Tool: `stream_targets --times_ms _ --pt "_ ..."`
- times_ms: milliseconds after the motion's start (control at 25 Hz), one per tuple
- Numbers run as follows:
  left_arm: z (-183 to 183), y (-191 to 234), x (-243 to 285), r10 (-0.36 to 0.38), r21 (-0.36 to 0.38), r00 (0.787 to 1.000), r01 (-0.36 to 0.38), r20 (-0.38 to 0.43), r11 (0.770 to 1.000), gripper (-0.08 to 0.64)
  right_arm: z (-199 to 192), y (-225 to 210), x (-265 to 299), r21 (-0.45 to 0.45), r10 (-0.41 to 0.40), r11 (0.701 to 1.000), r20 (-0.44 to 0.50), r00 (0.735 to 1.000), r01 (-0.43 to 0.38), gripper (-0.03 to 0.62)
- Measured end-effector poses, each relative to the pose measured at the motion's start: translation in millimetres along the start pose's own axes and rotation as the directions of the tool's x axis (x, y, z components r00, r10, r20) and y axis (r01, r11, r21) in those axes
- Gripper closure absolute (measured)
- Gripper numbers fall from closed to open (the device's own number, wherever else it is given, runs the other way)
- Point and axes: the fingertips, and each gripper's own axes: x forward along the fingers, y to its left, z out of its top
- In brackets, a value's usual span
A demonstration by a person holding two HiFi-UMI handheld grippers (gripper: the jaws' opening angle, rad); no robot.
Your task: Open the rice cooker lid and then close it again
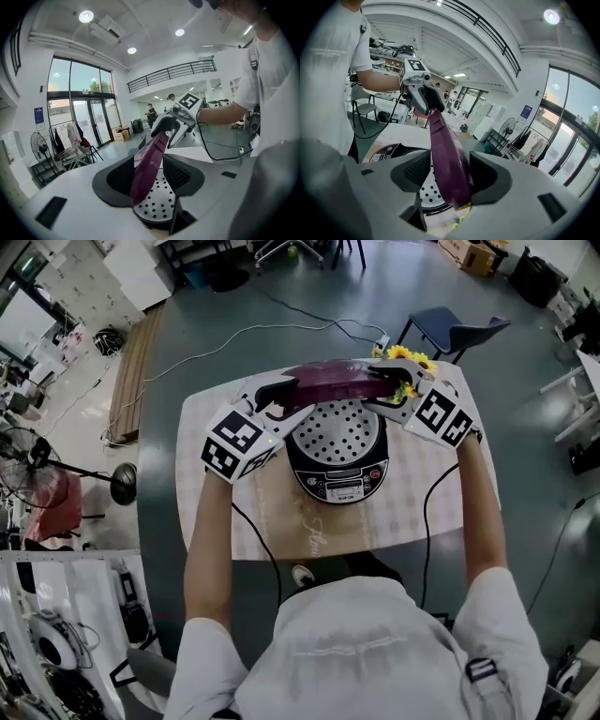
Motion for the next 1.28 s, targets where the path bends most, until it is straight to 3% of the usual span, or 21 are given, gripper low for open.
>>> stream_targets --times_ms 640,1280 --pt "-57 -61 6 -0.069 -0.040 0.994 0.065 -0.090 0.997 0.365 -39 71 2 0.013 0.019 1.000 -0.124 0.992 -0.018 0.314" --pt "-110 -97 16 -0.059 -0.108 0.989 0.045 -0.134 0.993 0.385 -71 114 14 0.160 -0.005 0.987 -0.136 0.991 0.027 0.319"
